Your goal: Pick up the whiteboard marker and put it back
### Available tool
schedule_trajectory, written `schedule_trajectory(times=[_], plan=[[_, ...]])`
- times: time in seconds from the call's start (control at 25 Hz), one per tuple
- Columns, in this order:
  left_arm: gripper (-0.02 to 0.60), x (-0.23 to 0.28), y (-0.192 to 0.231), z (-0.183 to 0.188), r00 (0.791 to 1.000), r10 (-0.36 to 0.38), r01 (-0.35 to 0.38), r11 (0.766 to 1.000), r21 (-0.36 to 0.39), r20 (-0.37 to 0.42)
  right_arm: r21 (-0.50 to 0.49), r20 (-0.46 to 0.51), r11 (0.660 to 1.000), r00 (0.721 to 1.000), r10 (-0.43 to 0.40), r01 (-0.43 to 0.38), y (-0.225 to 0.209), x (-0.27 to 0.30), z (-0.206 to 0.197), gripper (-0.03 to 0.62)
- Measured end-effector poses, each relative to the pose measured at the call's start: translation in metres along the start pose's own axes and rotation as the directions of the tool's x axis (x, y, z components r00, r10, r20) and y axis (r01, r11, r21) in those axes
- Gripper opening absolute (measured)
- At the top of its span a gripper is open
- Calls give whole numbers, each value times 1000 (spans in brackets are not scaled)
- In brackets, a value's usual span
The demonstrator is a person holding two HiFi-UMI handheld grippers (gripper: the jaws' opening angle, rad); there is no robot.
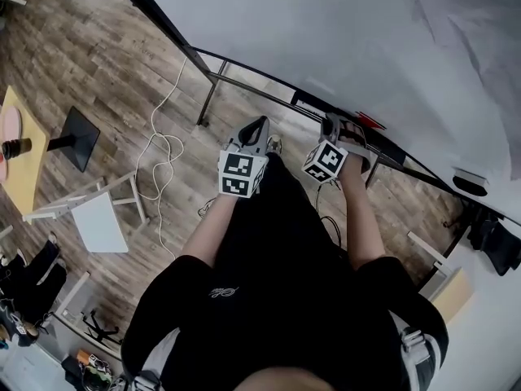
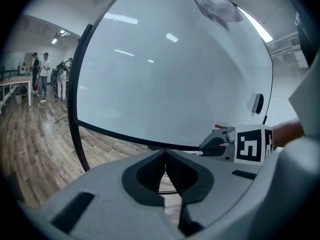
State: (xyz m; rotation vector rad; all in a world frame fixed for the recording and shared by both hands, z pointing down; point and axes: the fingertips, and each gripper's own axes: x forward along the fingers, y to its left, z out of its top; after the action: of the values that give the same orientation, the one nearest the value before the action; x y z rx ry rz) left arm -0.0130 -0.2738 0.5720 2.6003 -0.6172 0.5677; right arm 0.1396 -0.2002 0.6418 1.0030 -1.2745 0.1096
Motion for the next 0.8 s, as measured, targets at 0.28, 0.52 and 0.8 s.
schedule_trajectory(times=[0.28,0.52,0.8], plan=[[8,5,-5,2,1000,-15,15,1000,10,-9,12,-5,1000,1000,10,-10,0,1,0,52],[8,8,-4,-3,999,-12,13,1000,21,-32,32,-9,999,1000,16,-16,-1,4,0,53],[8,7,-12,8,999,-25,27,998,48,-48,108,20,994,1000,-17,14,-6,-6,0,122]])
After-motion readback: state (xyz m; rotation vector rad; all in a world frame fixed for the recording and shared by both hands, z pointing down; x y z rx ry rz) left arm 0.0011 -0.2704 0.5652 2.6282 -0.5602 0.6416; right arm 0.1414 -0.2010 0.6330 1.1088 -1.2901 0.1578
